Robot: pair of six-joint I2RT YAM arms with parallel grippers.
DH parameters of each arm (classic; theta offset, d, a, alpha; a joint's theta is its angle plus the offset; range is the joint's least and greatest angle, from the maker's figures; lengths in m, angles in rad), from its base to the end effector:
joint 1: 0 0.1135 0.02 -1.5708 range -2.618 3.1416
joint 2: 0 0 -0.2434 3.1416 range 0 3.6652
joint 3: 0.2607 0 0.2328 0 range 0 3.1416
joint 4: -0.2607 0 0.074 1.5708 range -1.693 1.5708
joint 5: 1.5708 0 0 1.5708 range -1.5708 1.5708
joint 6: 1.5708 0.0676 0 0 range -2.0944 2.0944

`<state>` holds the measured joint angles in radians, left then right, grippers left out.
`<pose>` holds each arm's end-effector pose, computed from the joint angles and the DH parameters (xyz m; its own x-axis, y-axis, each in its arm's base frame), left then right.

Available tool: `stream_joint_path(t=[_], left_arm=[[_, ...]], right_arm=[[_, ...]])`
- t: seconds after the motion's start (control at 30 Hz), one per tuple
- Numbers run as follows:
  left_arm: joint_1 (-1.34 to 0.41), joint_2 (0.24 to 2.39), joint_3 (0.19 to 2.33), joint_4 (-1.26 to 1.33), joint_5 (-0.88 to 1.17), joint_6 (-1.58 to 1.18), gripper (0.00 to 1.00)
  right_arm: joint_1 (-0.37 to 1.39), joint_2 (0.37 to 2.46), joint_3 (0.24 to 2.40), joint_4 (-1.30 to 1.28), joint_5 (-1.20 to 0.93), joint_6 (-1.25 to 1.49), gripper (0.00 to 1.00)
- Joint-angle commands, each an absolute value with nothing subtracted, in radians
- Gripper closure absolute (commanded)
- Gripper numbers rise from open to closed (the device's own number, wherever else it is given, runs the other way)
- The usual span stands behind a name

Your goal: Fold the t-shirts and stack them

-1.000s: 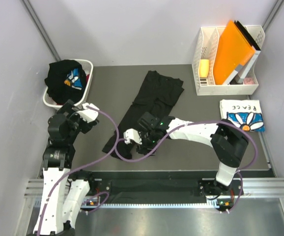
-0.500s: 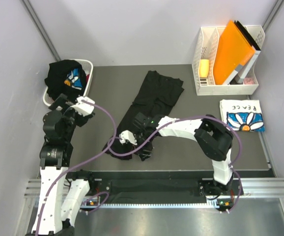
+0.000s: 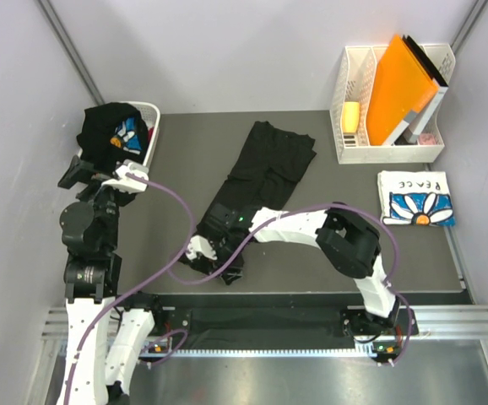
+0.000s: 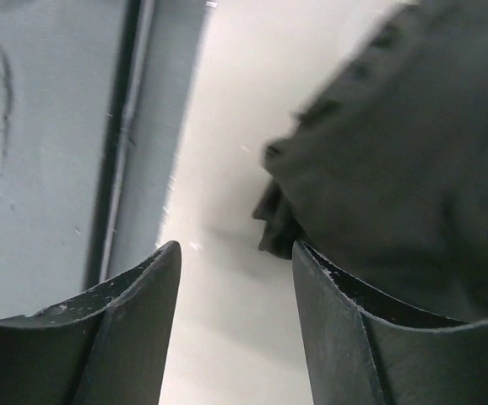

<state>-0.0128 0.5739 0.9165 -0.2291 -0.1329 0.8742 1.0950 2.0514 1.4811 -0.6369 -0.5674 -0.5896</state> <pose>0.1475 0.0071 0.3937 -0.0186 0.7606 -0.6490 -0.1632 0.6381 0.7525 0.1513 0.3730 0.1360 0.1097 -0.8109 -0.5749 -0.9339 -0.2821 0.2197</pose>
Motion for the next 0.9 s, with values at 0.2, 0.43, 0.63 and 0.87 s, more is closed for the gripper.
stream_joint_path(t=[0.2,0.43,0.63,0.87], left_arm=[[-0.006,0.571,0.951,-0.161,-0.138,0.861,0.01],[-0.006,0.563,0.948,-0.175,-0.133,0.856,0.01],[-0.006,0.566,0.945,-0.173,-0.126,0.857,0.01],[-0.006,0.583,0.940,-0.153,-0.107,0.874,0.01]], right_arm=[[1.147,2.106,1.525,-0.603,-0.545,-0.568,0.49],[1.152,2.123,1.531,-0.571,-0.483,-0.546,0.60],[1.169,2.140,1.534,-0.571,-0.460,-0.551,0.94],[1.181,2.117,1.519,-0.623,-0.483,-0.575,1.00]])
